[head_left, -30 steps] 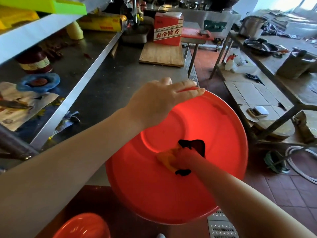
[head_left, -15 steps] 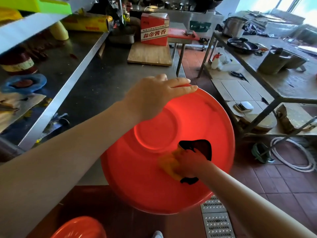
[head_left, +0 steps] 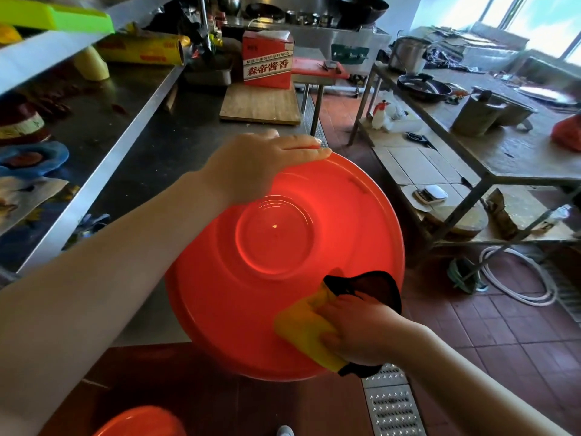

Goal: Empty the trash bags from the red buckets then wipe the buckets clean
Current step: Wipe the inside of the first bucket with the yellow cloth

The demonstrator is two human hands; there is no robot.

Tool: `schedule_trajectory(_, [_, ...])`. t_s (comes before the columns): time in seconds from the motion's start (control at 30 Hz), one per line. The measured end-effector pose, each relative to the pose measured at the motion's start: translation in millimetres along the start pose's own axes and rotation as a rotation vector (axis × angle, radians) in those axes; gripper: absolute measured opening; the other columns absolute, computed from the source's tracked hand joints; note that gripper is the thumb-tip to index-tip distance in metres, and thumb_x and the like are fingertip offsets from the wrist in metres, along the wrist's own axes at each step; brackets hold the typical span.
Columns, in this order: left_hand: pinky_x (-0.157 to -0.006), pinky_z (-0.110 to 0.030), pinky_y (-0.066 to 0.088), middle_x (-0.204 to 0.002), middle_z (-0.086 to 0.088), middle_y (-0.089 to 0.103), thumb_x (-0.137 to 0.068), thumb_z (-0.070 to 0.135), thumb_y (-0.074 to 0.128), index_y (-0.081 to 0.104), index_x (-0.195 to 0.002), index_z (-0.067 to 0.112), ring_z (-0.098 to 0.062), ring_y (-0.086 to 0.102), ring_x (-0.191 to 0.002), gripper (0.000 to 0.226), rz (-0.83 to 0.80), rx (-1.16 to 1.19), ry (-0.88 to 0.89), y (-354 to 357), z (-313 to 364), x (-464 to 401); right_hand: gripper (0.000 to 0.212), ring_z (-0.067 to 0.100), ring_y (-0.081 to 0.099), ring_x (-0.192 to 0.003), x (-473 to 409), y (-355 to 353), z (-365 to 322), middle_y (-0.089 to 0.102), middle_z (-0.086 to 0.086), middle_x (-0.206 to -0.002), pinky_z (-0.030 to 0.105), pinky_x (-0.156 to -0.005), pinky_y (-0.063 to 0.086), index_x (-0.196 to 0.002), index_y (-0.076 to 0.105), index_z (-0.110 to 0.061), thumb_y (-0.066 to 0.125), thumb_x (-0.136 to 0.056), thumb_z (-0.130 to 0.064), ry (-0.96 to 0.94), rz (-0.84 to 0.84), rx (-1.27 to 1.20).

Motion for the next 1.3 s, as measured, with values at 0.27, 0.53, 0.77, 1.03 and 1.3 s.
schedule_trajectory(0.27, [-0.09,-0.053,0.053,-0.155,0.022,0.033,-0.088,0.008,0.046,0.027,-0.149,0.049,-0.039,0.056,-0.12,0.076,-0.03,0.061,-0.009,1.3,-15.6,3.4,0.089,0.021,0.036,-0.139,13.8,-15.6,-5.0,0.033,-0.004,-0.153,0.041,-0.113,0.03,-0.152,0.016,-0.04,0.069,-0.081,-0.042,-0.123,-0.101,0.122])
schedule_trajectory(0.53, [-0.085,-0.054,0.053,-0.154,0.025,0.032,-0.081,-0.004,0.048,0.028,-0.148,0.05,-0.035,0.058,-0.111,0.088,-0.052,0.093,-0.054,0.1,-22.1,5.7,0.099,0.024,0.025,-0.14,2.6,-18.6,1.1,0.028,-0.004,-0.152,0.049,-0.114,0.02,-0.151,0.015,-0.04,0.076,-0.073,-0.051,-0.145,-0.012,0.349])
schedule_trajectory(0.77, [-0.087,-0.054,0.052,-0.153,0.027,0.034,-0.083,-0.002,0.048,0.026,-0.147,0.053,-0.033,0.059,-0.112,0.088,-0.058,0.119,-0.046,0.0,-23.9,4.9,0.095,0.028,0.031,-0.141,0.6,-5.4,-3.0,0.035,0.001,-0.151,0.048,-0.115,0.026,-0.148,0.023,-0.033,0.078,-0.072,-0.044,-0.148,0.072,0.356])
schedule_trajectory(1.03, [-0.074,-0.037,0.049,-0.156,0.02,0.033,-0.084,-0.008,0.048,0.028,-0.15,0.046,-0.03,0.057,-0.114,0.088,-0.051,0.1,-0.105,-0.5,-27.0,6.9,0.08,0.029,0.058,-0.108,7.0,-5.5,-3.5,0.062,0.005,-0.119,0.046,-0.094,0.046,-0.14,0.036,-0.025,0.072,-0.072,-0.046,-0.265,0.223,0.429])
schedule_trajectory(1.3, [-0.104,-0.049,0.04,-0.161,-0.001,0.026,-0.091,0.016,0.061,0.014,-0.156,0.036,-0.03,0.041,-0.138,0.083,-0.176,0.138,-0.374,0.1,-43.2,16.8,0.072,0.03,0.061,-0.093,-2.0,3.1,-5.7,0.066,0.004,-0.103,0.045,-0.083,0.05,-0.133,0.045,-0.023,0.072,-0.071,-0.045,-0.332,0.241,0.468])
Point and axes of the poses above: each hand's wrist, its own x-axis away from the middle knuckle, its own y-axis out of the palm, z = x × y, the point moved 4 cm from there along -x, towards the middle knuckle
